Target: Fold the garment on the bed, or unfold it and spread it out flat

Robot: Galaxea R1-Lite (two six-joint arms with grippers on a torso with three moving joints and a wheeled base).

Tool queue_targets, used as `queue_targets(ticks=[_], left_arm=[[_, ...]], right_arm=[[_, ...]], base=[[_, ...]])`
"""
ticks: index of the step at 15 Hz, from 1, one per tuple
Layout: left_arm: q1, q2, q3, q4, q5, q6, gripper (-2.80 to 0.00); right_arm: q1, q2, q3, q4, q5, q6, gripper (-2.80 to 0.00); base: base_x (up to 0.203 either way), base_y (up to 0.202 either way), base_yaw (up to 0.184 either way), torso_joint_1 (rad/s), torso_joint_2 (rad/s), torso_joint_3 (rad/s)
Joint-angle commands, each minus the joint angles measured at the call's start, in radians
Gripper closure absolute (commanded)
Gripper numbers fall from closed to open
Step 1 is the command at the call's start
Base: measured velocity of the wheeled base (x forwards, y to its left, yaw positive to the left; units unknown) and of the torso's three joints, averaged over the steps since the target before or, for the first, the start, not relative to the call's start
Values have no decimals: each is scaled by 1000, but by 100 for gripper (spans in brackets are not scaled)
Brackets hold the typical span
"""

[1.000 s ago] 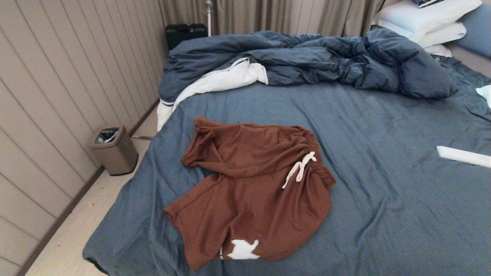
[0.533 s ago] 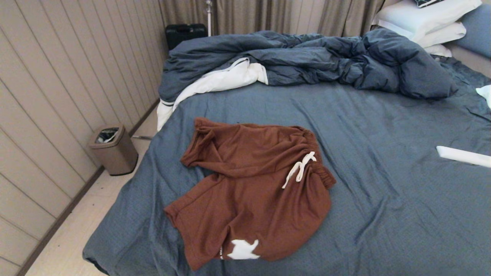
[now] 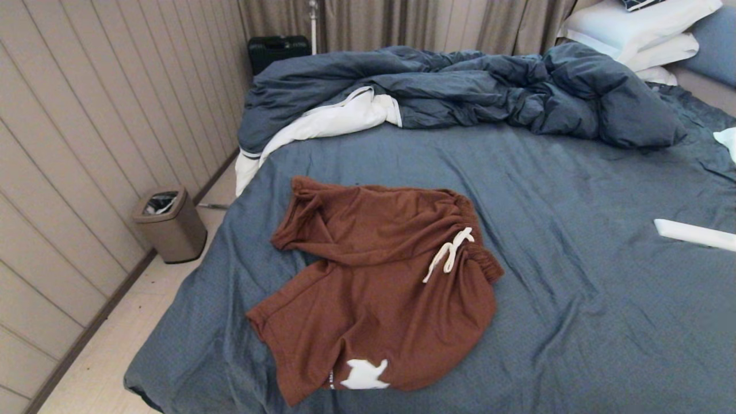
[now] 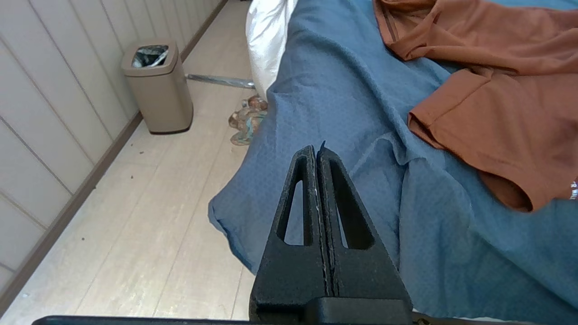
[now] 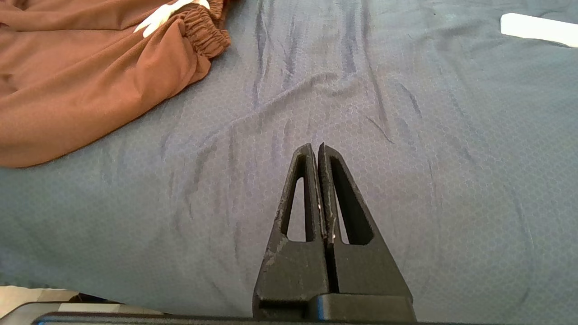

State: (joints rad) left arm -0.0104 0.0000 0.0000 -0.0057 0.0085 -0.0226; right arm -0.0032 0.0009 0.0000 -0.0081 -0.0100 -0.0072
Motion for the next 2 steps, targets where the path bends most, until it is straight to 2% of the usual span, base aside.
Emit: queue_targets(ticks=[1, 2], left_arm=[[0, 2, 0, 0, -1, 0, 0], [0, 2, 0, 0, 0, 0, 0]], right_arm=[[-1, 2, 0, -1, 1, -2, 0], [-1, 2, 0, -1, 1, -2, 0]], base=[[0, 0, 0, 0, 0, 0], [0, 0, 0, 0, 0, 0]])
